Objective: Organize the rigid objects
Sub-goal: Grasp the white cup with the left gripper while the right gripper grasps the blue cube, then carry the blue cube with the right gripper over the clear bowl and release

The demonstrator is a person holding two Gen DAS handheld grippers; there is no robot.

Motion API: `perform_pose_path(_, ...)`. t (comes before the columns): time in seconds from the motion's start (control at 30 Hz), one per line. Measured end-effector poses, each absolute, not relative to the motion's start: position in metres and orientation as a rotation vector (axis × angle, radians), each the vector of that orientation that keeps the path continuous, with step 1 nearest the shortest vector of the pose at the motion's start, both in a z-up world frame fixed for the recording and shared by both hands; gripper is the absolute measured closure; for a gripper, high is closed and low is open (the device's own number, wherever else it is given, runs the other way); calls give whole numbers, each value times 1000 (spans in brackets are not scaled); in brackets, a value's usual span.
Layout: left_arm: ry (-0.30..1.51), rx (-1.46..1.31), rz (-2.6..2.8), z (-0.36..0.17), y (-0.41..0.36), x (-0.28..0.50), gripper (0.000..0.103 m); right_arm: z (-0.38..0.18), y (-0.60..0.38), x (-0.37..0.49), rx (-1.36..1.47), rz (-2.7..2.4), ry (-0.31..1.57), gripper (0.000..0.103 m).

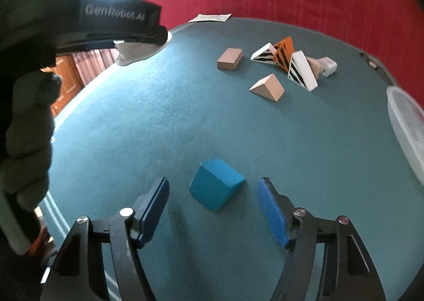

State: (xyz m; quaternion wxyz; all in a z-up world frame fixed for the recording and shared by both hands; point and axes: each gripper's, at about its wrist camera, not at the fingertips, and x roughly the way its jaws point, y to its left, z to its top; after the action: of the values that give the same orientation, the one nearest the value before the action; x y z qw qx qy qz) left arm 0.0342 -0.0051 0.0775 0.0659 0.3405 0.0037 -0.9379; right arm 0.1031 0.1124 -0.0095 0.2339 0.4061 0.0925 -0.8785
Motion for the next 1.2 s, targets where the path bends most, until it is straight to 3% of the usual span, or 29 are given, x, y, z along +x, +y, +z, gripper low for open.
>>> perform_pose_path(0.13, 13, 1025, -2833, 79, -6, 35, 49, -10, 104, 103, 1092, -2452, 332, 58)
perform_pose_path(0.53, 3, 1042, -2832, 76, -3, 38, 49, 15, 145, 99, 1025, -2554, 294, 58)
perform_pose_path(1.2, -76, 1162, -2864, 55, 32, 41, 49, 45, 321, 20, 1040, -2997, -45, 59)
